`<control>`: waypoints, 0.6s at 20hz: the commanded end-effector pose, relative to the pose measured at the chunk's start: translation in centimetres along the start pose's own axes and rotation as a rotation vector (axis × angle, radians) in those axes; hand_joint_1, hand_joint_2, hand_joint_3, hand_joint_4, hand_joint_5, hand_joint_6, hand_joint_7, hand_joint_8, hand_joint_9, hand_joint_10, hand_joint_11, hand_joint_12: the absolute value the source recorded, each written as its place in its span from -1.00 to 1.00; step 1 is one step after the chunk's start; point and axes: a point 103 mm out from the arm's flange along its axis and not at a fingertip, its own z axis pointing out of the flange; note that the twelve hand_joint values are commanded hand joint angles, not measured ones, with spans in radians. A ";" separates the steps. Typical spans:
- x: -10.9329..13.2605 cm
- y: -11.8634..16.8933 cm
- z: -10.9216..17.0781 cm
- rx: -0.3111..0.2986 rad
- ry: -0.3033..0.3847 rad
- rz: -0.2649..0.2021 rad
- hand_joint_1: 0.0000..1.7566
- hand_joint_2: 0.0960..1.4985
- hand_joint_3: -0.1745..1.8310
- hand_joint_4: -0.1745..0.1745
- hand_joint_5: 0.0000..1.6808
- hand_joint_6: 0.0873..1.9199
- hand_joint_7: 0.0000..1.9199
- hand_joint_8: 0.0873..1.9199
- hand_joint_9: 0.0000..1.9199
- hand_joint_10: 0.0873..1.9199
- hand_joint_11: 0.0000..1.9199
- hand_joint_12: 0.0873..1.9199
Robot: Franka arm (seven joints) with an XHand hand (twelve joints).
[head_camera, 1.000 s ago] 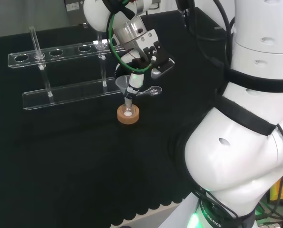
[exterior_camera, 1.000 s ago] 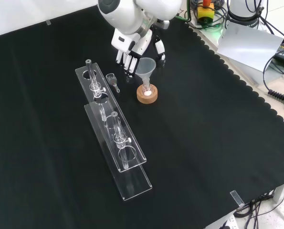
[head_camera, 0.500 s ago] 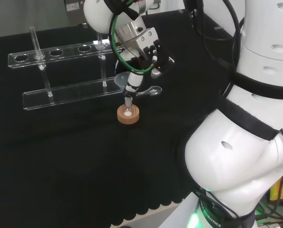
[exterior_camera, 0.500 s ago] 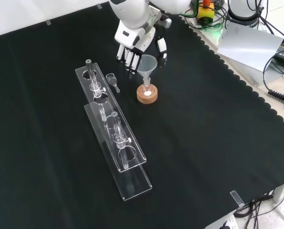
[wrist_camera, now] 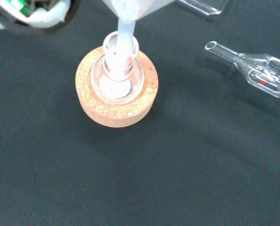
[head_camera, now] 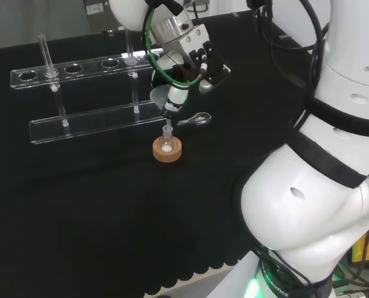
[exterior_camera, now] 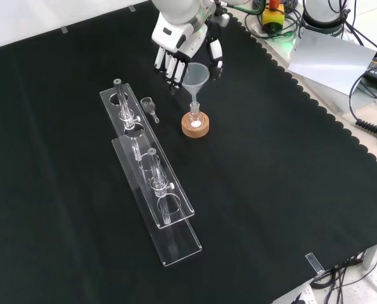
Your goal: Remove the funnel from the round-bottom flask.
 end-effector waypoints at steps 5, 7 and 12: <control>-0.6 -3.4 -4.2 -0.037 0.011 0.030 -0.10 -0.16 -0.30 0.10 -0.20 -0.56 -0.38 -0.45 -0.01 -0.65 -0.50 0.36; -0.8 -3.8 -5.0 -0.049 0.010 0.038 -0.10 -0.16 -0.30 0.10 -0.20 -0.53 -0.37 -0.45 -0.01 -0.65 -0.51 0.35; -1.6 -3.9 -6.4 -0.056 0.009 0.065 -0.10 -0.16 -0.30 0.14 -0.12 -0.49 -0.36 -0.44 -0.01 -0.65 -0.51 0.36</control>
